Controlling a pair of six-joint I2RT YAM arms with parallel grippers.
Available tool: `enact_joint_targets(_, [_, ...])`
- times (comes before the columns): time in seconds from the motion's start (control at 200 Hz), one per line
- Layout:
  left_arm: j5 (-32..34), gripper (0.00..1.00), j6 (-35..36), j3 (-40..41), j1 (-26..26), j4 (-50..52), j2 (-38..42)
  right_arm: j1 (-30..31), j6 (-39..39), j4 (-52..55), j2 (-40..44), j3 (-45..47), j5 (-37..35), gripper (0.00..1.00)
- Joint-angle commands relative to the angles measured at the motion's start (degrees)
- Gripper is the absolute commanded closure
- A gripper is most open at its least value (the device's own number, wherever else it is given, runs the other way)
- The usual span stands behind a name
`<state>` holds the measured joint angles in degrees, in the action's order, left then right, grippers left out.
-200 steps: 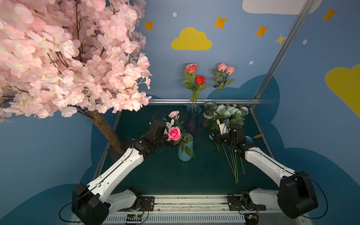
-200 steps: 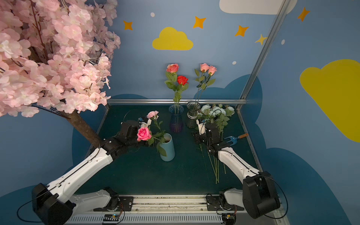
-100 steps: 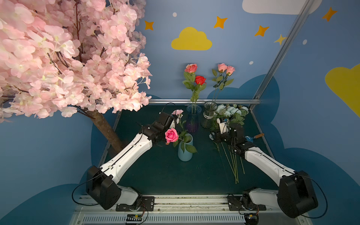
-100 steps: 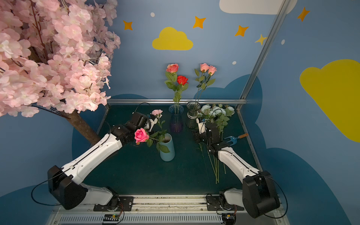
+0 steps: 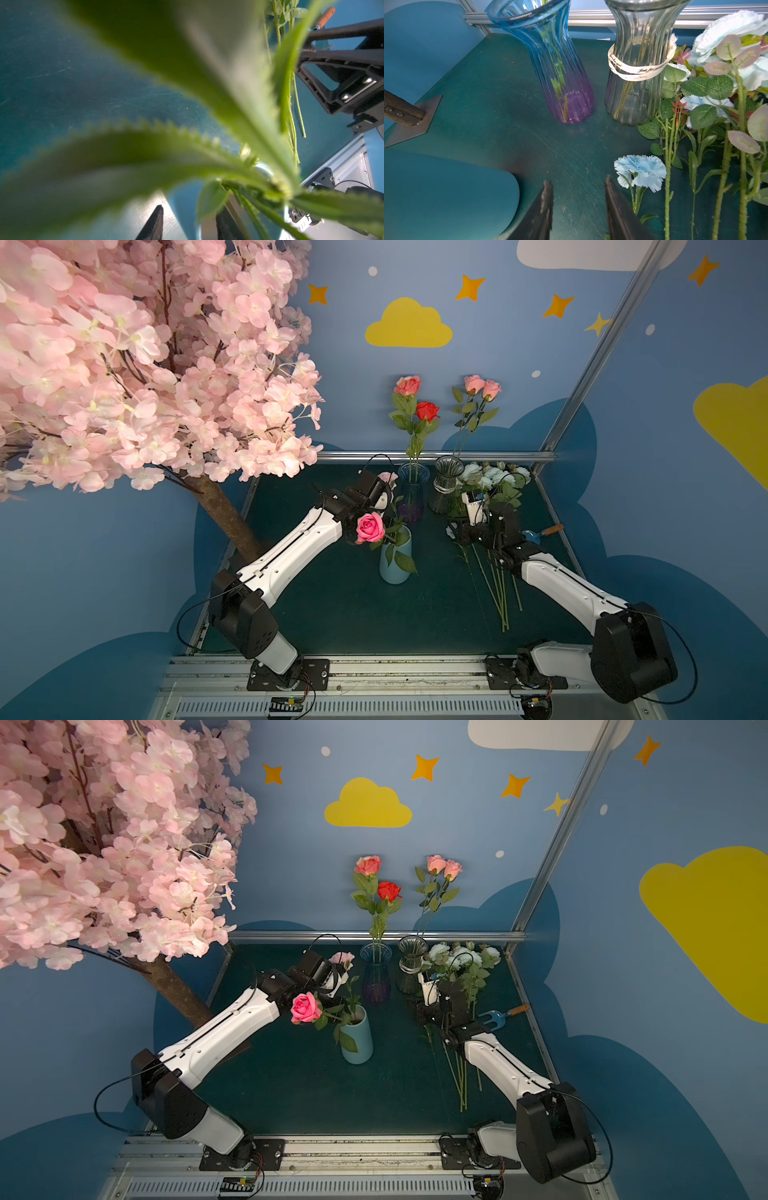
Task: Pick out blue flowers from the vase
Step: Move the vase to the center of the board.
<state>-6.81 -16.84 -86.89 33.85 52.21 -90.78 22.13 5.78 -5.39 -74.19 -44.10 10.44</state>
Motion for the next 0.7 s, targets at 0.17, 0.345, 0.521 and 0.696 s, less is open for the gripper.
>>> enact_joint_targets(0.17, [2.05,0.79,1.46,-1.68,0.21,3.61,-2.05,0.28,0.37,-0.46,-1.19,-0.87,0.73,0.59])
enact_joint_targets(0.345, [2.08,0.92,1.91,-2.92,-0.25,3.52,-2.99,0.27,0.37,-0.34,-1.32,-0.91,0.73,0.59])
enact_joint_targets(0.521, [2.06,0.97,2.25,-3.87,-1.43,2.49,-3.45,0.20,0.37,-0.44,-1.28,-0.82,0.81,0.59])
enact_joint_targets(0.696, [2.99,0.98,3.48,-7.56,-3.57,2.29,-4.60,0.11,0.41,-0.68,-1.31,-0.64,0.81,0.59])
